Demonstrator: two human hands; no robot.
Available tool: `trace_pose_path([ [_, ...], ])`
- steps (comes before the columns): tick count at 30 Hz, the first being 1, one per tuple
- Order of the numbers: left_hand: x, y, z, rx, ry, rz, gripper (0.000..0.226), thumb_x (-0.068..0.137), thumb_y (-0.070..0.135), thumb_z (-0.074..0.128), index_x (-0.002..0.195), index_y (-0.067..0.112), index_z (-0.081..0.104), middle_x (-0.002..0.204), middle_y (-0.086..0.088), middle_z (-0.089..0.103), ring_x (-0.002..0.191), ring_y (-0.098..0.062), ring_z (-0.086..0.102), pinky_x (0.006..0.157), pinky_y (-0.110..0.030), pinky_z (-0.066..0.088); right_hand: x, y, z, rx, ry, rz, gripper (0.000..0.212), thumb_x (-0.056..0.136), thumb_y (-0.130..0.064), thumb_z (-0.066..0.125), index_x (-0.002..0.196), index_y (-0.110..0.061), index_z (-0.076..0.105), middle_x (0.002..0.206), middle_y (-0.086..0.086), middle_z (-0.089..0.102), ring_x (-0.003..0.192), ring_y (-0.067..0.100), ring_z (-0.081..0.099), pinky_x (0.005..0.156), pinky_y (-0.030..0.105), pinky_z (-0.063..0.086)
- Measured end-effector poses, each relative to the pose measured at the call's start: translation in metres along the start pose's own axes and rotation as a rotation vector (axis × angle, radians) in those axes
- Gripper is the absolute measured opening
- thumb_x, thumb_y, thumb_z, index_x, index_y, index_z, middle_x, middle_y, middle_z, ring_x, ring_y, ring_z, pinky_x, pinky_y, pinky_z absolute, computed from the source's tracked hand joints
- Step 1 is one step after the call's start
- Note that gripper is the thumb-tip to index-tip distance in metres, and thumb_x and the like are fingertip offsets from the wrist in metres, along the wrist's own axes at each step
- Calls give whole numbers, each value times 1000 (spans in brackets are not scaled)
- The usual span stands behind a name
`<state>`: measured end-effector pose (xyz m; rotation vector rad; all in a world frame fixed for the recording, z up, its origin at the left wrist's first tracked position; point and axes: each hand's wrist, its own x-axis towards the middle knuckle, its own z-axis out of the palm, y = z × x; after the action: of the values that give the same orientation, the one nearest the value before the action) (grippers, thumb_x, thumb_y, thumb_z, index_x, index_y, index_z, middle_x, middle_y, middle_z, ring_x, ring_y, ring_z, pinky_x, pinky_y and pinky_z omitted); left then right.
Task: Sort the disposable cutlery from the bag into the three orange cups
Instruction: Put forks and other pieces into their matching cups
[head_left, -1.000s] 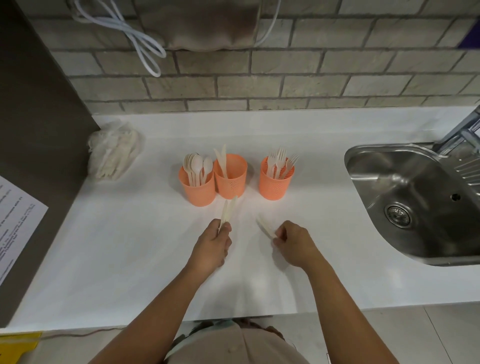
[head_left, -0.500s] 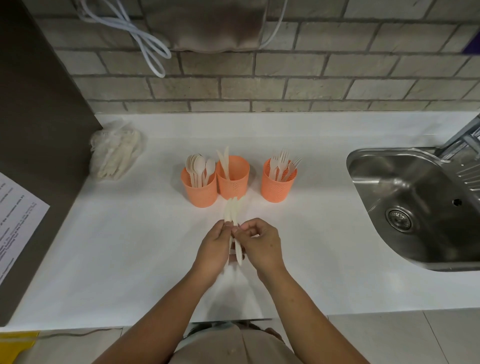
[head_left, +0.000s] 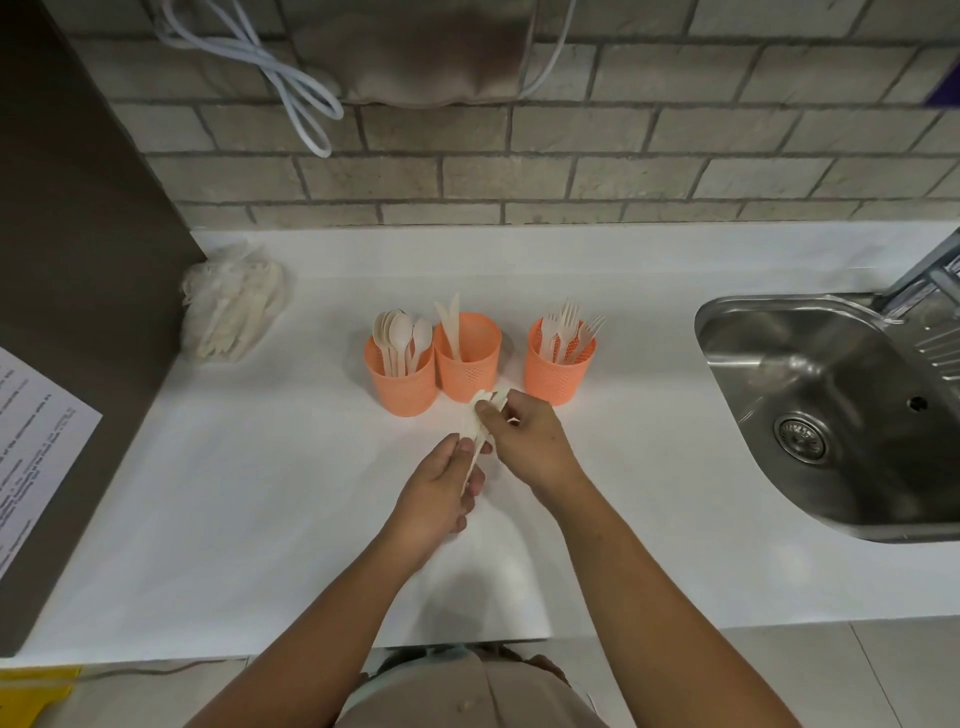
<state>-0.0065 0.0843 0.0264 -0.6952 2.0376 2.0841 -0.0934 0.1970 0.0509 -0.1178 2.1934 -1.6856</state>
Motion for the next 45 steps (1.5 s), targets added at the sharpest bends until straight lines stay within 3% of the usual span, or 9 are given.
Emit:
trace_pose_path([
  [3, -1, 3, -1, -22, -38, 28, 30, 111, 40, 36, 118, 28, 63, 79, -1, 63, 55, -13, 45, 49, -26, 37, 7, -8, -1, 27, -24, -46, 20, 99, -14, 65, 79, -13, 68, 69, 0, 61, 57, 8, 66, 57, 16, 51],
  [9, 1, 9, -13, -68, -65, 37, 35, 111, 45, 37, 109, 27, 68, 68, -2, 46, 52, -12, 29, 49, -25, 22, 11, -17, -4, 180, -175, 31, 17, 100, -14, 67, 104, 2, 72, 69, 7, 65, 53, 15, 57, 51, 22, 45],
  [12, 6, 15, -16, -26, -59, 50, 43, 111, 47, 34, 107, 26, 71, 75, -8, 59, 55, -15, 44, 51, -27, 37, 17, -20, -4, 122, -164, -21, 22, 100, -13, 65, 94, 7, 69, 71, 26, 67, 54, 21, 58, 51, 27, 45],
  [16, 25, 31, -22, -19, -2, 44, 47, 111, 47, 32, 118, 17, 68, 99, -14, 76, 78, -22, 68, 81, -42, 59, 31, -27, -3, 55, -58, -83, 24, 99, -17, 67, 84, 1, 72, 71, 19, 72, 54, 20, 59, 58, 34, 51],
  [21, 63, 36, -43, 144, 63, 49, 37, 107, 50, 36, 128, 35, 63, 119, 5, 72, 109, -18, 70, 103, -46, 54, 52, -46, -8, -21, 1, -133, 21, 99, -20, 68, 82, -9, 75, 62, -4, 71, 49, 12, 62, 57, 31, 52],
  [31, 81, 40, -58, 162, 69, 78, 28, 109, 27, 44, 132, 24, 60, 124, 3, 62, 106, -16, 61, 78, -19, 46, 83, -84, -25, -67, 262, -359, 22, 97, -30, 67, 82, -14, 73, 68, -1, 71, 62, 23, 68, 66, 37, 57],
  [37, 85, 36, -63, 359, 173, 238, 13, 103, 34, 52, 102, 39, 64, 106, 16, 68, 104, -17, 68, 97, -39, 54, 103, -84, -22, -110, 313, -427, 20, 98, -31, 65, 90, -15, 75, 82, -6, 74, 69, 25, 69, 72, 38, 57],
  [42, 78, 44, -49, 772, 278, 535, 27, 100, 30, 57, 127, 33, 55, 85, 9, 65, 70, -16, 65, 66, -34, 55, 117, -68, -13, -228, 209, -375, 25, 98, -30, 65, 78, -15, 71, 82, -10, 74, 70, 17, 69, 75, 33, 55],
  [45, 85, 48, -47, 888, 247, 528, 27, 101, 29, 56, 128, 28, 58, 92, 4, 71, 73, -20, 66, 68, -39, 59, 119, -63, -9, -297, 185, -369, 28, 98, -31, 66, 74, -17, 67, 74, -5, 71, 61, 6, 60, 67, 25, 46],
])
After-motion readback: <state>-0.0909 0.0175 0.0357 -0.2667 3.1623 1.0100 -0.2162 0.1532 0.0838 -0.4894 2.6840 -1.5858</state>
